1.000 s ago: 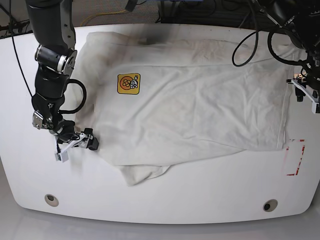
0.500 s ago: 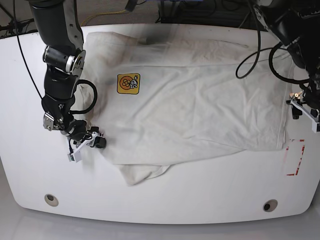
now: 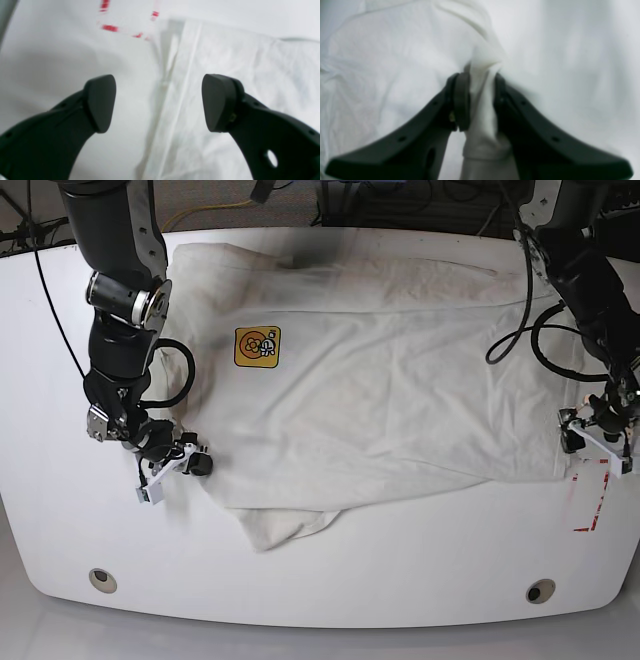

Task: Fold the T-shirt properly
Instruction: 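Grasp the shirt's hem corners with both grippers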

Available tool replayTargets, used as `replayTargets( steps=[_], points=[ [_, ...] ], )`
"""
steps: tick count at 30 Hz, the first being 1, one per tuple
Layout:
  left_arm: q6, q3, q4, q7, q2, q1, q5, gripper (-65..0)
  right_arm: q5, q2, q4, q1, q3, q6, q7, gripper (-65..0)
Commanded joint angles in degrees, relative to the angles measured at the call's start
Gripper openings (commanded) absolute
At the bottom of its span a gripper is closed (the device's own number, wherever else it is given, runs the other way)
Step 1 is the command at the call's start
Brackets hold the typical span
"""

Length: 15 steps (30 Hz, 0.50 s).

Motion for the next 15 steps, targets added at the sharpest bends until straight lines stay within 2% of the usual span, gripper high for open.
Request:
replayTargets(
  steps=[1, 6, 11, 15],
  points=[
    [-0.04, 1.45, -2.12, -3.13, -0.92, -1.19, -0.61, -14.4, 0.15, 0.64, 0.68, 1.48, -0.07, 0.08, -0.14, -51.8],
    [0.05, 3.65, -9.24, -6.73, -2.24, -1.89, -0.78, -14.4, 0.33, 0.82, 0.68, 1.22, -0.07, 0.08, -0.06, -58.5],
    [0.05, 4.09, -15.31, -9.02, -2.41, -3.74, -0.61, -14.4, 0.41, 0.64, 0.77, 1.22, -0.07, 0.08, -0.14, -58.7],
    [0.05, 4.17, -16.01, -9.28, -2.41, -3.74, -0.61, -14.4, 0.41, 0.73, 0.77, 1.22, -0.07, 0.08, -0.06, -58.7]
  ],
)
